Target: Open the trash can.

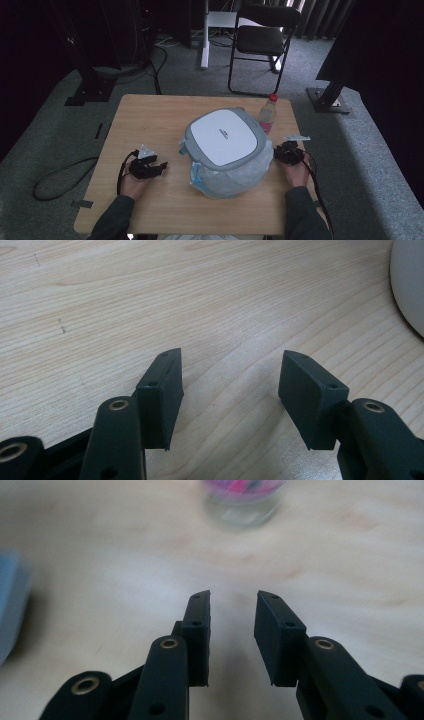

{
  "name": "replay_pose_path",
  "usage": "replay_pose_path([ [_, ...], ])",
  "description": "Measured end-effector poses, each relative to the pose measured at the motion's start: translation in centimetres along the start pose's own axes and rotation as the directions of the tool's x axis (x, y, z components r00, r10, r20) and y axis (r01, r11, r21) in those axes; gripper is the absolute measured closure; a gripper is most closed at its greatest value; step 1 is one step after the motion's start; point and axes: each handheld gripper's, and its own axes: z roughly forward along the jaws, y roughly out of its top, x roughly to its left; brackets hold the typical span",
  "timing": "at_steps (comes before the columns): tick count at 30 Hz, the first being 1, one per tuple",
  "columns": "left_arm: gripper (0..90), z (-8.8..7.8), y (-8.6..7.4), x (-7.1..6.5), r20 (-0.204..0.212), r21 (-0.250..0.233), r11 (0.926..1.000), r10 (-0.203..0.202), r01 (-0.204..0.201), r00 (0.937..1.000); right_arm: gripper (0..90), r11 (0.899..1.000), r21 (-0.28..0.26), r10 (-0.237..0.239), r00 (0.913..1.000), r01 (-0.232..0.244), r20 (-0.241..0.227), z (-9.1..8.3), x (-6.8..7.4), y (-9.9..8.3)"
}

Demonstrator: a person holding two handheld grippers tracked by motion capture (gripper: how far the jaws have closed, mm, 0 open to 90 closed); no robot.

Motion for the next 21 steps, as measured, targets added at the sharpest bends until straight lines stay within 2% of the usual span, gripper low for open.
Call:
replay_pose_path([
  [3,43.7,0.0,0.0,0.2,0.010,-0.003,0.9999,-0.013,0.013,0.9999,76.7,1.000,-0.023,-0.002,0.9974,0.003,0.073,0.5,-0.7,1.6],
  [6,43.8,0.0,0.0,0.3,0.018,-0.006,0.9996,-0.026,0.026,0.9995,81.1,0.999,-0.053,0.008,0.9952,-0.003,0.097,0.8,-1.3,3.0],
  [8,43.7,0.0,0.0,0.2,0.016,-0.006,0.9997,-0.024,0.024,0.9996,82.4,0.997,-0.069,0.026,0.9940,-0.019,0.106,1.2,-1.8,4.1],
  [10,43.7,0.0,0.0,0.2,0.014,-0.006,0.9998,-0.021,0.022,0.9997,83.1,0.996,-0.080,0.041,0.9901,-0.030,0.134,1.8,-2.3,5.0],
  [12,43.7,0.0,0.0,0.2,0.013,-0.006,0.9998,-0.021,0.021,0.9997,82.8,0.994,-0.095,0.063,0.9907,-0.052,0.121,2.5,-3.0,5.8],
  [13,43.7,0.0,0.0,0.2,0.014,-0.006,0.9997,-0.022,0.022,0.9997,82.7,0.994,-0.100,0.059,0.9901,-0.046,0.127,2.9,-3.2,6.2],
  [15,43.7,0.0,0.0,0.2,0.015,-0.006,0.9997,-0.022,0.023,0.9996,81.3,0.993,-0.110,0.060,0.9941,-0.049,0.090,3.6,-3.6,7.0],
  [16,43.7,0.0,0.0,0.2,0.016,-0.006,0.9997,-0.023,0.023,0.9996,81.3,0.993,-0.107,0.056,0.9944,-0.046,0.089,3.9,-3.7,7.4],
  [19,43.8,0.0,0.0,0.2,0.015,-0.005,0.9997,-0.022,0.022,0.9996,81.4,0.991,-0.112,0.074,0.9958,-0.067,0.054,4.6,-4.1,8.4],
  [21,43.7,0.0,0.0,0.2,0.013,-0.005,0.9998,-0.020,0.020,0.9997,82.6,0.990,-0.111,0.086,0.9963,-0.084,0.012,5.0,-4.4,8.8],
])
